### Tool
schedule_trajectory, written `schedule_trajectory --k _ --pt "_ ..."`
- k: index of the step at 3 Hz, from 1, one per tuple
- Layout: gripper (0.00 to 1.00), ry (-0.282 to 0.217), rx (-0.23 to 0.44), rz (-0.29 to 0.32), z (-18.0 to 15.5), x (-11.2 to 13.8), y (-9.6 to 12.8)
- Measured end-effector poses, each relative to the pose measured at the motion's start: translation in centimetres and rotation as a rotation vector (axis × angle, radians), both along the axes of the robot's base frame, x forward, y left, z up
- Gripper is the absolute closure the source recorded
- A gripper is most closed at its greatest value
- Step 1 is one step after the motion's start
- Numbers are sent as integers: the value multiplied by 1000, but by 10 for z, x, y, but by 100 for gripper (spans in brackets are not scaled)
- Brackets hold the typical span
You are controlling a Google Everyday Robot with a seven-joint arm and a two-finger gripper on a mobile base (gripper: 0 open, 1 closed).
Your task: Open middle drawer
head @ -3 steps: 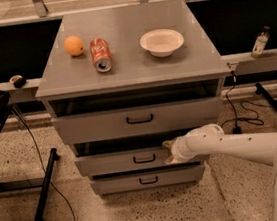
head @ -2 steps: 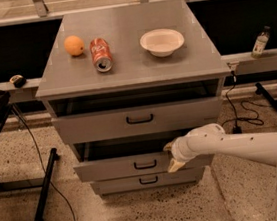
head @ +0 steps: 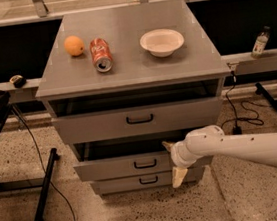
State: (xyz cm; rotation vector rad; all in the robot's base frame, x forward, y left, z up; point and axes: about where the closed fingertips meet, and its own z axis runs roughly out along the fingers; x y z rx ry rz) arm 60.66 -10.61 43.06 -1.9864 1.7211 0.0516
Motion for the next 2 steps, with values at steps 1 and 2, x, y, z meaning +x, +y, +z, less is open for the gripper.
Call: schedule_trajectory --k 1,2 --pt "7 109 -29 33 -7 -25 9" --pt "22 168 -44 43 -9 -36 11"
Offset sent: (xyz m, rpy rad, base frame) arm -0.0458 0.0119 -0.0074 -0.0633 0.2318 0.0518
